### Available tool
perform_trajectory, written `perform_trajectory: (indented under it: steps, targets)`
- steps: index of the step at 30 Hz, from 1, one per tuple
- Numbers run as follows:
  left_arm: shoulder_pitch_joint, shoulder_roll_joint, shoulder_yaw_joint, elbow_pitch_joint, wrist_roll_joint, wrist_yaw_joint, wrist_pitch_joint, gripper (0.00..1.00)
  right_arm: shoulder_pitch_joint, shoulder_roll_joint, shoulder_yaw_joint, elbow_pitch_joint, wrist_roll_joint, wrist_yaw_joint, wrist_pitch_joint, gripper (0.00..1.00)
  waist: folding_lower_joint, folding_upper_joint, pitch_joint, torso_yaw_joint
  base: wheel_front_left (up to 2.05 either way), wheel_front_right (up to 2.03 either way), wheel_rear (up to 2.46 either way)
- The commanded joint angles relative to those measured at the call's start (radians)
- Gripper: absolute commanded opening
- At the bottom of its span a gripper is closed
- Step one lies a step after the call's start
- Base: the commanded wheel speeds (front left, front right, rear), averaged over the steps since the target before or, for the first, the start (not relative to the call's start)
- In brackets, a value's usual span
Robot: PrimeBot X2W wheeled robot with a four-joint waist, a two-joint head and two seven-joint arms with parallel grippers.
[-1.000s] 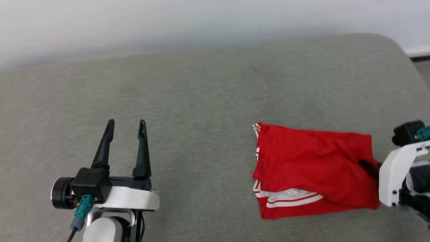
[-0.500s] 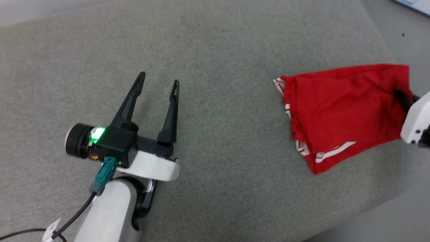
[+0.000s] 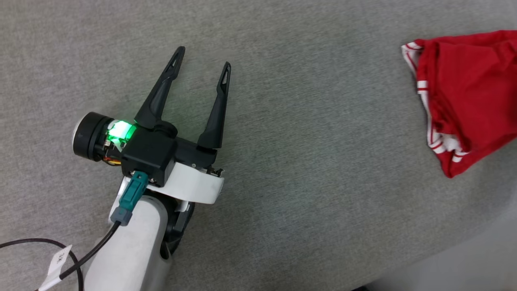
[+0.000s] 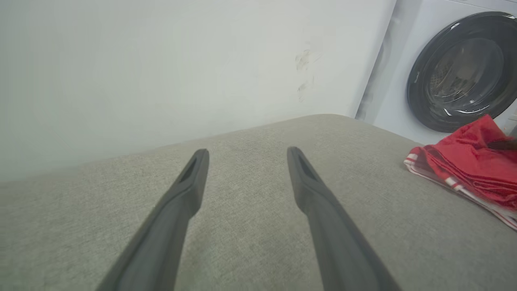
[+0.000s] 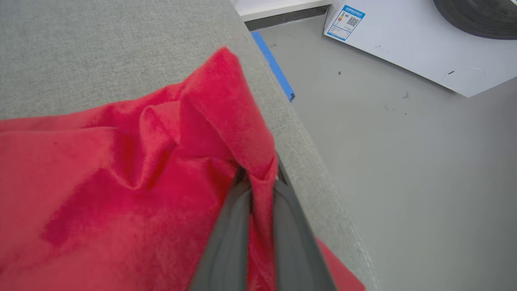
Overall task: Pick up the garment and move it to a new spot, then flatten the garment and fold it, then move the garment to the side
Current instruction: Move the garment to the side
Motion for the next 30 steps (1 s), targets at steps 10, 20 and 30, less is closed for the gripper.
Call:
perform_trajectory:
  steps: [10, 20, 30]
  targets:
    - [0.001, 0.013, -0.005, 0.007, -0.003, 0.002, -0.006, 1.0, -0.051, 0.008, 0.013, 0.134, -0.056, -0.001, -0.172, 1.0, -0.0002, -0.0001, -0.022, 0.02, 0.0, 0.0, 0.0]
    - [0.103, -0.024, 0.022, 0.088, -0.065, 0.045, -0.086, 1.0, 0.065, -0.004, -0.062, 0.034, -0.107, -0.001, -0.341, 1.0, -0.0002, -0.0001, -0.201, 0.095, 0.0, 0.0, 0.0]
    - [0.239, -0.066, 0.089, 0.177, -0.152, 0.071, -0.141, 1.0, 0.52, 0.199, -0.234, -0.597, -0.267, -0.001, -0.286, 1.0, -0.0002, -0.0001, -0.375, 0.241, 0.0, 0.0, 0.0]
